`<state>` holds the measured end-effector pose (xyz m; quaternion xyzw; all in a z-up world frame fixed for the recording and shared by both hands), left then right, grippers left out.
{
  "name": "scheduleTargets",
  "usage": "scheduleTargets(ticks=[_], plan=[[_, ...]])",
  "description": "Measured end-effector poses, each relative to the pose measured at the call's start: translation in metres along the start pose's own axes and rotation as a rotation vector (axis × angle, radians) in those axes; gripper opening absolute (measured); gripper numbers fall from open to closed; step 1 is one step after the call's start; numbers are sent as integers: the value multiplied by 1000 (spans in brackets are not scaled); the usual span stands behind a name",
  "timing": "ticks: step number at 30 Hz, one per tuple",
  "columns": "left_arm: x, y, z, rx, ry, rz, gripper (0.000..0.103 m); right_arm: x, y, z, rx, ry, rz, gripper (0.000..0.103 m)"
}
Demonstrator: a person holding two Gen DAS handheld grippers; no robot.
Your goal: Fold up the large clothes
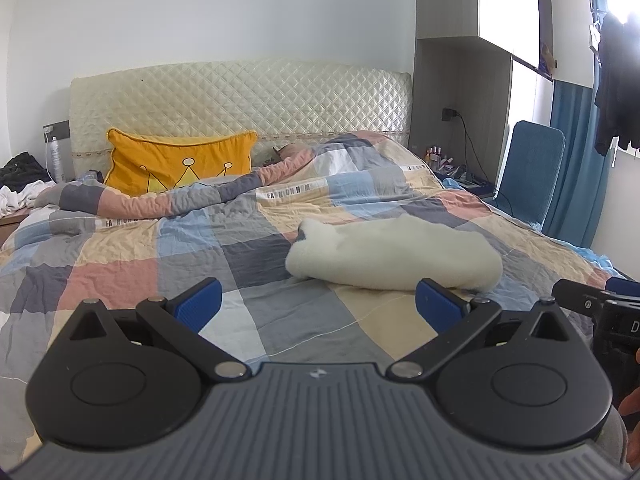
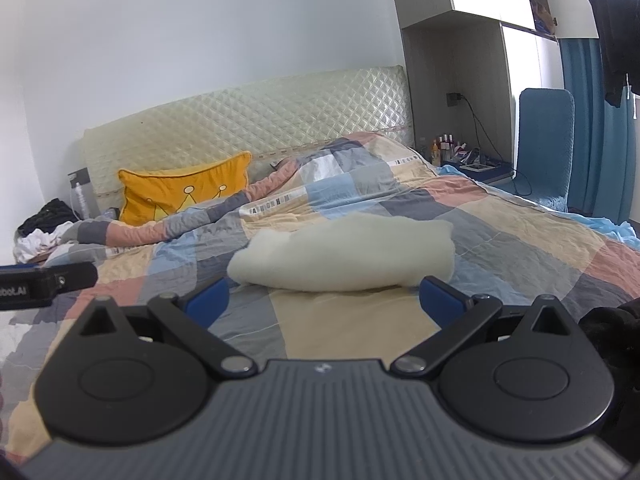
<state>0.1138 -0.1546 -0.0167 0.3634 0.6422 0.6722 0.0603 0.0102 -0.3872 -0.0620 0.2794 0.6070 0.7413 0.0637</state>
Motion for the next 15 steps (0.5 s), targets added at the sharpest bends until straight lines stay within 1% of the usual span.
scheduleTargets(ticks=[6, 15], plan=[[2, 0, 0, 0, 10, -5, 103, 2, 2, 3, 11, 5, -4, 103], [2, 2, -1, -2, 5, -10, 103, 2, 2, 2, 9, 4, 1, 103]])
Point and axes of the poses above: each gripper's, at about its wrist camera, not at the fingertips, and x roughly against the way its jaws point, z to its left, y to its top, the point moved 5 cm from there along -x, roughly the way its jaws point, and after that the axes turned 9 degrees about -y, right-handed, at the moved point
